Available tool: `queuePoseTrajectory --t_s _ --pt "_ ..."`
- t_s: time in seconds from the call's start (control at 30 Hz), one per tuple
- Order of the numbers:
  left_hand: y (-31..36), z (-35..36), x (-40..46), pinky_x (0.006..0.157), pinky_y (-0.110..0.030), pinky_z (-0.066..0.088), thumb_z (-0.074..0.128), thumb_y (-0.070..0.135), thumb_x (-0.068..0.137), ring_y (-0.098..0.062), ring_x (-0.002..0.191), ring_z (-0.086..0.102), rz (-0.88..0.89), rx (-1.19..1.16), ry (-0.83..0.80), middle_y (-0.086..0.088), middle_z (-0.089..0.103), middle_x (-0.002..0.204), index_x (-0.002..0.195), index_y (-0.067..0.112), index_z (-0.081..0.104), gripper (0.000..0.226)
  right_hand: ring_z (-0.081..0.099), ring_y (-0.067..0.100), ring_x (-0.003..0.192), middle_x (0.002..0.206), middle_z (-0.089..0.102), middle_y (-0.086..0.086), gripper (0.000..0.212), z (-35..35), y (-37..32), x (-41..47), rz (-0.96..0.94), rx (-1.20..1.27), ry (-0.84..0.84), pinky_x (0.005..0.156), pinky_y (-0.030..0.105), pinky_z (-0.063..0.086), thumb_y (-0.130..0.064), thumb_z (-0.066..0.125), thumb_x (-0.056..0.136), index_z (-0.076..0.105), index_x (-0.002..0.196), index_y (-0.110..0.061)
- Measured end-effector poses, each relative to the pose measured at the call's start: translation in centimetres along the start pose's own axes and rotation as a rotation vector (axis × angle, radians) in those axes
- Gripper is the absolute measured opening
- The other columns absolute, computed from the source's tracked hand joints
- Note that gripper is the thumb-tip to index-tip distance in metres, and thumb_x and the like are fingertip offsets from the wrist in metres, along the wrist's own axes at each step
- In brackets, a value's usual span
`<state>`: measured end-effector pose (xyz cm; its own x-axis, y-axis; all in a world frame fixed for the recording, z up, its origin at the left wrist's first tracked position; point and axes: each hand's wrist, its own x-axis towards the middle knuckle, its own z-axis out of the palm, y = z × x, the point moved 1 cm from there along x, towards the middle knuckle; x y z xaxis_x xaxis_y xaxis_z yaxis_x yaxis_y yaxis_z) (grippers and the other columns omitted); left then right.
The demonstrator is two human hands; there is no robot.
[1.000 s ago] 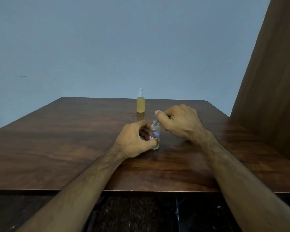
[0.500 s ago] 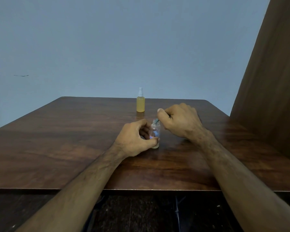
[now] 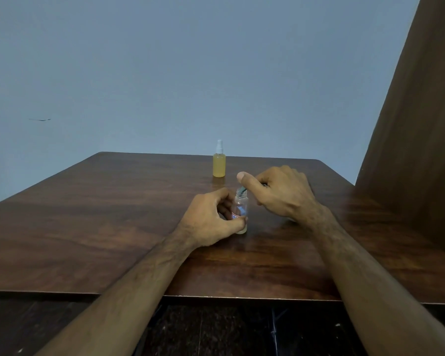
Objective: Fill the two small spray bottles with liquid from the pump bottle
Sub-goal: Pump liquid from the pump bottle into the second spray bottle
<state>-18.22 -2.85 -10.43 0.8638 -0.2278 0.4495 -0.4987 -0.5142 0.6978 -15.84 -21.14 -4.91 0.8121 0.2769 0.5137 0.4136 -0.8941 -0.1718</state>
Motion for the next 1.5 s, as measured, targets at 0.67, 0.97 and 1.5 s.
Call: queuePoseTrajectory --t_s 0.67,0.97,1.5 --pt "-0.2 -0.1 0.0 0.068 -0.016 0.054 0.081 0.026 0.080 -0.005 0.081 0.069 0.043 -0.066 0.035 0.008 0.074 0.092 0.110 0.022 0.072 0.032 0.054 0.010 0.120 0.147 0.050 -0.013 0.103 -3.0 2.0 -2.9 -0.351 -0.063 -0.226 0.092 0.038 0.056 -0.042 0.069 0.093 -0.011 0.155 -0.060" --pt "-0.1 -0.2 -0.1 0.070 -0.014 0.054 0.079 0.023 0.078 -0.003 0.081 0.070 0.050 -0.062 0.046 0.008 0.076 0.091 0.108 0.024 0.073 0.030 0.057 0.008 0.074 0.093 0.059 -0.020 0.079 -2.3 1.1 -3.0 -0.249 0.179 -0.069 0.069 0.032 0.049 -0.044 0.069 0.087 0.024 0.152 -0.058" --pt "0.4 -0.5 -0.3 0.064 -0.011 0.047 0.078 0.020 0.079 -0.001 0.075 0.065 0.050 -0.087 0.064 0.009 0.073 0.087 0.110 0.025 0.073 0.031 0.063 0.018 0.078 0.089 0.064 -0.009 0.075 -2.4 0.6 -3.5 -0.212 0.204 -0.125 0.074 0.044 0.056 -0.037 0.074 0.084 0.033 0.142 -0.058"
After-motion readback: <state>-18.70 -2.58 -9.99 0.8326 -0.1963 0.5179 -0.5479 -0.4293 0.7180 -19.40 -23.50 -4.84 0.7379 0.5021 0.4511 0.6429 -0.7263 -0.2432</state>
